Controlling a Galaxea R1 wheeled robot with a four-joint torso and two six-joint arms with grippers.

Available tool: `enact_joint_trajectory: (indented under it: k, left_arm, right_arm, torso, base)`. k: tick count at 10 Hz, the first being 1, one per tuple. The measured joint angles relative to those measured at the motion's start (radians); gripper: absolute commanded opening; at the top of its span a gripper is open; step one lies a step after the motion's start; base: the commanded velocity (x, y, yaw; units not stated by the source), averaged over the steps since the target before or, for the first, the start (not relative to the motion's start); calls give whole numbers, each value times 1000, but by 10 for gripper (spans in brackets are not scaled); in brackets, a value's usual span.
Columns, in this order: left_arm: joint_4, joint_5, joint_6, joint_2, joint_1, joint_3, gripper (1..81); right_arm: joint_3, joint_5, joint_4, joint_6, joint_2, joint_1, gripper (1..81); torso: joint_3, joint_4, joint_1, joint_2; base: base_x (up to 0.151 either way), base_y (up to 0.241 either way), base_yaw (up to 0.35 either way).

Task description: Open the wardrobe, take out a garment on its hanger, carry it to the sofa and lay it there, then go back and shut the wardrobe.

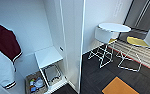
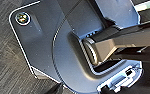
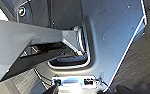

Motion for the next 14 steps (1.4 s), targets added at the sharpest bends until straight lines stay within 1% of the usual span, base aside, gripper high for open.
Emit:
enact_joint_trajectory:
  k: [14]
  left_arm:
    - [13, 1, 0, 2, 0, 0, 811]
  right_arm:
    - [0, 0, 0, 1, 2, 1, 811]
  torso:
    - [0, 0, 0, 0]
  base:
    - [0, 0, 326]
